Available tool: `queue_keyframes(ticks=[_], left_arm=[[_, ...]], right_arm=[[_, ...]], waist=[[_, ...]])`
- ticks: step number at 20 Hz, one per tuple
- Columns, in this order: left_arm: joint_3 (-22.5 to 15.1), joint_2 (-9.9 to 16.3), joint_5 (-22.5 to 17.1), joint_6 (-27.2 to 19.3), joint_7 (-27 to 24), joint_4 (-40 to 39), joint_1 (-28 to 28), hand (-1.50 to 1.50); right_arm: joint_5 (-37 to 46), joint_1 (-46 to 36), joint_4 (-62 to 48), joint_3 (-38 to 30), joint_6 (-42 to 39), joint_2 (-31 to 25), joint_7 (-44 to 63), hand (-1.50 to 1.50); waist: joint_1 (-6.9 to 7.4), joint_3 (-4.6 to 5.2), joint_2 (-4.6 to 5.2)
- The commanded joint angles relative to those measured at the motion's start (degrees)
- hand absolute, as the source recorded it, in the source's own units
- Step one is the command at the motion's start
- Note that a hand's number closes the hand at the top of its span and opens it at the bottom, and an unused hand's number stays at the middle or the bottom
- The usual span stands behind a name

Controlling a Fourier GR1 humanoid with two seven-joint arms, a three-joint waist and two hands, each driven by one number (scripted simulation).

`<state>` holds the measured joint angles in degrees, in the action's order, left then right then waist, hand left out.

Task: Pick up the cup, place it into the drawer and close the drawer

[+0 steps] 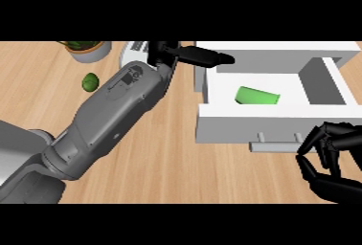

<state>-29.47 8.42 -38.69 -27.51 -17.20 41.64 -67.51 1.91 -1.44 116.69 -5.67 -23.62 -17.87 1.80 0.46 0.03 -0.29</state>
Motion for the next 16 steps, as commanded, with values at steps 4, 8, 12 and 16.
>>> queue_keyframes(ticks=[4, 8, 12, 16], left_arm=[[2.65, 7.24, 0.42, 1.00, 4.49, 13.22, 7.47, -1.50], [4.00, 10.87, -0.08, 1.39, 5.13, 19.98, 14.70, -1.50], [4.46, 14.93, -0.33, 4.91, 4.41, 25.02, 21.39, -1.50], [6.28, 16.10, -1.75, 5.39, 4.68, 28.20, 25.32, -1.50]], right_arm=[[13.28, -4.25, -5.92, 5.41, 5.26, 2.59, -0.44, 1.50], [23.17, -4.58, -11.17, 10.89, 9.56, 4.54, -4.85, 1.50], [31.09, -7.28, -16.54, 13.74, 10.57, 1.46, -6.59, 1.50], [40.98, -10.71, -25.39, 18.86, 13.52, 0.51, -7.60, 1.50]], waist=[[0.92, -0.03, 0.03], [1.24, -0.04, 0.09], [1.55, -0.02, 0.18], [2.22, -0.03, 0.34]])
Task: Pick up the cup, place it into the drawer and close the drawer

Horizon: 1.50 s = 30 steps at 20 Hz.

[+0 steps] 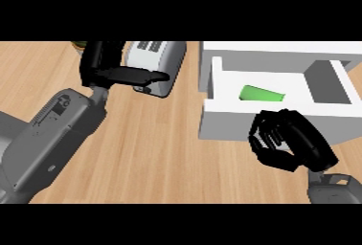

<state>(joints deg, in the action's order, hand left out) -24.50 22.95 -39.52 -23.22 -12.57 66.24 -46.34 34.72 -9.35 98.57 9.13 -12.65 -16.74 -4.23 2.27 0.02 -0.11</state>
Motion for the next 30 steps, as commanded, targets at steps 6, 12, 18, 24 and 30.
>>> queue_keyframes(ticks=[6, 12, 18, 24, 30], left_arm=[[3.36, 6.00, -0.71, 3.64, -0.54, 10.60, 12.01, -1.50], [6.39, 8.73, -0.92, 8.06, -1.97, 13.11, 18.65, -1.50], [9.62, 11.28, -1.45, 12.65, -2.83, 13.60, 22.66, -1.50], [9.97, 9.02, -0.17, 12.79, -4.05, 11.03, 20.72, -1.50], [9.50, 8.70, -0.76, 17.05, -5.35, 10.61, 22.15, -1.50]], right_arm=[[16.45, -11.39, -27.57, 4.81, 11.59, 1.82, -6.93, 1.50], [16.11, -24.86, -49.15, -0.77, 16.11, 4.25, -12.65, 1.50], [16.05, -35.32, -66.72, -4.74, 19.10, 6.03, -16.29, 1.50], [14.17, -41.34, -78.72, -9.73, 20.10, 1.49, -22.64, 1.50], [12.44, -47.09, -81.29, -11.88, 14.68, -1.43, -21.04, 1.50]], waist=[[0.35, -0.08, 0.33], [0.41, -0.09, 0.51], [1.07, -0.10, 0.78], [1.73, -0.19, 1.80], [3.24, -0.16, 2.56]])
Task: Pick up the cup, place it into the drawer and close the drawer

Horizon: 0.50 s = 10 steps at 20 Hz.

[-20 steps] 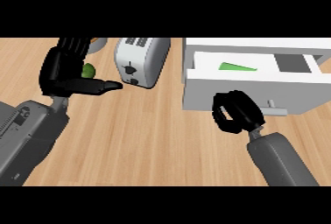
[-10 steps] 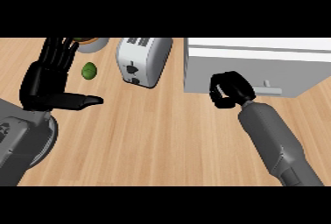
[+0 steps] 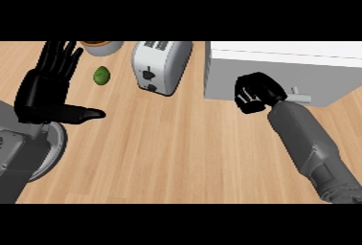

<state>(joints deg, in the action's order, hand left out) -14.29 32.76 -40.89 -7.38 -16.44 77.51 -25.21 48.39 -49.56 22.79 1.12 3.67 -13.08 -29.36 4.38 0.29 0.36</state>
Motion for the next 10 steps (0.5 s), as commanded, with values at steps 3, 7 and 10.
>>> queue_keyframes(ticks=[3, 7, 10], left_arm=[[-1.79, -1.78, 0.51, 1.36, -0.15, 0.55, 0.98, -1.50], [-0.56, -0.88, -0.27, 2.57, -0.13, 0.50, 0.64, -1.50], [-0.68, -1.69, -0.30, 3.34, -1.40, -0.43, 2.09, -1.50]], right_arm=[[-1.62, -6.83, -6.24, -4.40, -0.97, -4.72, 3.72, 1.50], [-3.31, -5.62, -6.20, -6.07, -1.06, -5.85, 1.27, 1.50], [-4.43, -6.40, -5.74, -7.32, -1.72, -6.83, 0.72, 1.50]], waist=[[1.47, -0.48, 2.09], [2.54, -0.58, 2.62], [2.39, -0.48, 2.54]])
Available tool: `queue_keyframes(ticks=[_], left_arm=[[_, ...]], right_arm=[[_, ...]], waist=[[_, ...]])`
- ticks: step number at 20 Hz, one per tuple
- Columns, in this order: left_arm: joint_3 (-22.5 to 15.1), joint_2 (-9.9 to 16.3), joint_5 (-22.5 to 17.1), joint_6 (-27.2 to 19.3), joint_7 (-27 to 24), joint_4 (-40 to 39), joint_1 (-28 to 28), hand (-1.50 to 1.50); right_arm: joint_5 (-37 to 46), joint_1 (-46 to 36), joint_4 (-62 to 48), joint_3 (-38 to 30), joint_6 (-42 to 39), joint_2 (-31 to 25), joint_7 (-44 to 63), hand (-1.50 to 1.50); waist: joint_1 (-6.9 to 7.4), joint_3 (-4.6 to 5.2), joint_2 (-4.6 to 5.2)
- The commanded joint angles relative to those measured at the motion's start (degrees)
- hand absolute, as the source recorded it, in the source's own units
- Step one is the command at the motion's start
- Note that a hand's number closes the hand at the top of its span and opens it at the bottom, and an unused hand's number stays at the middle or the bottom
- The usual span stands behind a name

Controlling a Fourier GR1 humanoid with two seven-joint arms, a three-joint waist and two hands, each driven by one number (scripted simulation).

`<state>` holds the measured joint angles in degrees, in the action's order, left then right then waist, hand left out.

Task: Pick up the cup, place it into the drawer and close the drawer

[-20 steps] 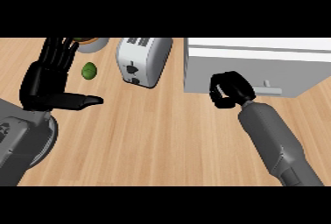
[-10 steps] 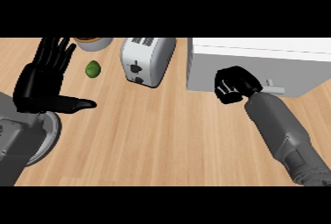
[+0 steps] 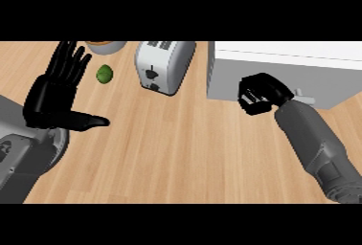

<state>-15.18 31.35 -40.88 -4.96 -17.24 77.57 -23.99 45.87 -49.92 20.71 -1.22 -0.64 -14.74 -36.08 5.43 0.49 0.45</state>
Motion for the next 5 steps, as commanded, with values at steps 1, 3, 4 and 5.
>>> queue_keyframes(ticks=[1, 3, 4, 5], left_arm=[[-0.45, -1.08, 0.32, 0.19, -0.09, -0.87, -0.71, -1.50], [0.29, -0.45, 0.07, 0.66, -0.31, -0.59, -0.64, -1.50], [0.00, -1.03, 0.35, 0.71, -0.80, -1.42, -0.43, -1.50], [-0.21, -0.47, 0.31, 1.32, -0.21, -1.59, 0.02, -1.50]], right_arm=[[-1.89, -5.45, -3.38, -4.89, 2.93, -5.35, 5.81, 1.50], [-2.02, -5.73, -3.74, -5.21, 2.98, -4.89, 6.90, 1.50], [-1.81, -5.32, -3.63, -4.96, 2.68, -5.72, 5.39, 1.50], [-2.47, -6.83, -3.42, -5.62, 1.10, -6.38, 5.91, 1.50]], waist=[[0.69, -0.75, 2.79], [1.39, -0.71, 2.59], [1.05, -0.70, 2.82], [1.24, -0.67, 2.59]])
